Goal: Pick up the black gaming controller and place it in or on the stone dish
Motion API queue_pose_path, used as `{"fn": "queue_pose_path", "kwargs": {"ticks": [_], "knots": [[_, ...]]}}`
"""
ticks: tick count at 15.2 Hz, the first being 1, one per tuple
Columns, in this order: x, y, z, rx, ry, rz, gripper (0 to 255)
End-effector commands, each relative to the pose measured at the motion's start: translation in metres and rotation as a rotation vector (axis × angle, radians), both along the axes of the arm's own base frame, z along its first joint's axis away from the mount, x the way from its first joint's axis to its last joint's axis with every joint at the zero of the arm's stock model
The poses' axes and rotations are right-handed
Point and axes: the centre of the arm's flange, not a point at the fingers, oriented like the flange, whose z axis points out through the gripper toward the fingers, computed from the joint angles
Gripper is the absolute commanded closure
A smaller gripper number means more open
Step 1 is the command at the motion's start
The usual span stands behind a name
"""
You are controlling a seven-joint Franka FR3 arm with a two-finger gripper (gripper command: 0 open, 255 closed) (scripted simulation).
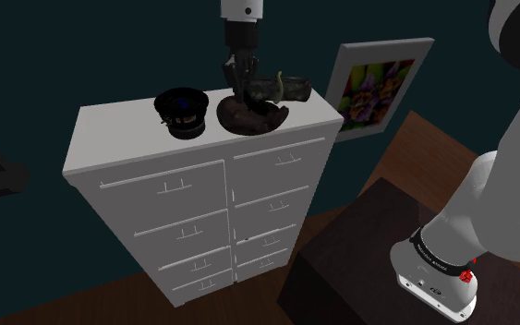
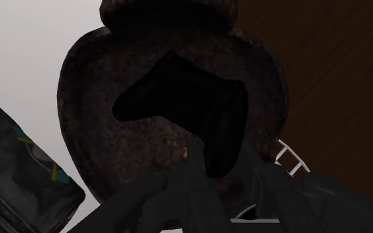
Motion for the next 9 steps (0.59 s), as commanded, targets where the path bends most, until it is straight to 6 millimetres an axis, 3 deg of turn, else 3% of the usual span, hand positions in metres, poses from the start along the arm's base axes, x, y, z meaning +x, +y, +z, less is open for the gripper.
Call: {"fn": "queue_pose_path", "kwargs": {"ticks": [1,2,3,8,9], "knots": [[0.0,0.0,0.0,0.0,0.0,0.0,255],[0.0,0.0,0.0,0.0,0.0,0.0,255],[0.0,0.0,0.0,0.0,0.0,0.0,0],[0.0,0.0,0.0,0.0,0.0,0.0,0],[0.002,-0.002,0.013,0.0,0.0,0.0,0]]}}
